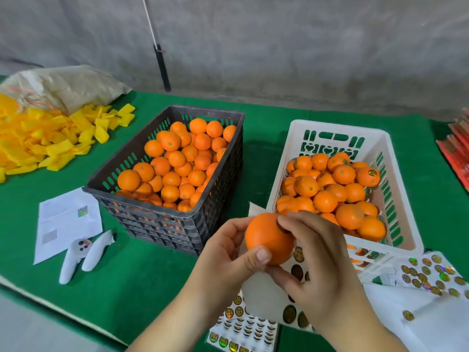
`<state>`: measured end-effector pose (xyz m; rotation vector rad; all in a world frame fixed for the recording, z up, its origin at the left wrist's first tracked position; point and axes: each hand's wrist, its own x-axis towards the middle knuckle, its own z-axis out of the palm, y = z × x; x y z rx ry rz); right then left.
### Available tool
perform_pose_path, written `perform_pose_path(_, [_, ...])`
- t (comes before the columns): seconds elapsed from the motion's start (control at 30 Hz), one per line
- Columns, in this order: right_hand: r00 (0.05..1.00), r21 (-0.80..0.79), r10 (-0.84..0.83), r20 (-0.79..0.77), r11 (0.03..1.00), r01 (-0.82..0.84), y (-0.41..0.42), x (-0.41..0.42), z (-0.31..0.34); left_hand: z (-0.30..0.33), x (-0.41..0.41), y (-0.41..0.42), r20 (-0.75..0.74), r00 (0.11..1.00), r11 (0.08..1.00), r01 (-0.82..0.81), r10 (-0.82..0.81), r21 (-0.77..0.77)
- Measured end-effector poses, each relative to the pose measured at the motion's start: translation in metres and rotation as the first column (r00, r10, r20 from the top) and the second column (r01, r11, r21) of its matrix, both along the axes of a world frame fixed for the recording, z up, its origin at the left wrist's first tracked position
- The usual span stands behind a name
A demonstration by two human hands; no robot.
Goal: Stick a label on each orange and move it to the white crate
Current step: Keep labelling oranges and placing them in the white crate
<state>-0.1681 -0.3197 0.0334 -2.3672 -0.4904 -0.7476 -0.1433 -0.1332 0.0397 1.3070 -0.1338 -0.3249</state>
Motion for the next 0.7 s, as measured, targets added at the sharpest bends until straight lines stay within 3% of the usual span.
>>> perform_pose_path(0.1, [1.000, 0.104, -0.014, -0.020, 0.994, 0.016, -0.008, 0.006, 0.004, -0.003, 0.004, -0.006, -0.090, 0.995, 0.999, -0.036, 0.033, -0.040])
perform_pose_path(0.2, [0.995, 0.067, -0.080, 0.066, 0.995, 0.076, -0.024, 0.015, 0.014, -0.009, 0.014, -0.017, -0.252, 0.957, 0.980, -0.173, 0.143, -0.100])
perform_pose_path(0.3, [0.986, 0.106, -0.143, 0.089, 0.985, 0.133, -0.047, 0.025, 0.018, -0.018, 0.024, -0.021, -0.257, 0.953, 0.973, -0.194, 0.158, -0.123])
perform_pose_path(0.43, [0.958, 0.234, -0.251, -0.141, 0.932, 0.278, -0.095, 0.040, 0.009, -0.027, 0.038, -0.015, -0.211, 0.952, 0.969, -0.240, 0.222, -0.064])
perform_pose_path(0.53, [0.815, 0.263, -0.394, -0.426, 0.808, 0.528, -0.122, 0.065, 0.005, -0.028, 0.049, -0.013, -0.145, 0.967, 0.974, -0.221, 0.211, -0.056])
perform_pose_path(0.57, [0.789, 0.225, -0.393, -0.472, 0.812, 0.539, -0.127, 0.071, 0.004, -0.027, 0.054, -0.011, -0.109, 0.976, 0.978, -0.198, 0.190, -0.069])
perform_pose_path(0.63, [0.792, 0.204, -0.316, -0.523, 0.855, 0.476, -0.127, 0.076, -0.008, -0.024, 0.064, -0.007, -0.027, 0.994, 0.984, -0.106, 0.103, -0.145])
perform_pose_path(0.7, [0.722, 0.480, 0.080, -0.687, 0.796, 0.368, -0.096, 0.072, -0.017, -0.022, 0.077, -0.002, 0.011, 1.000, 0.974, -0.002, 0.004, -0.227])
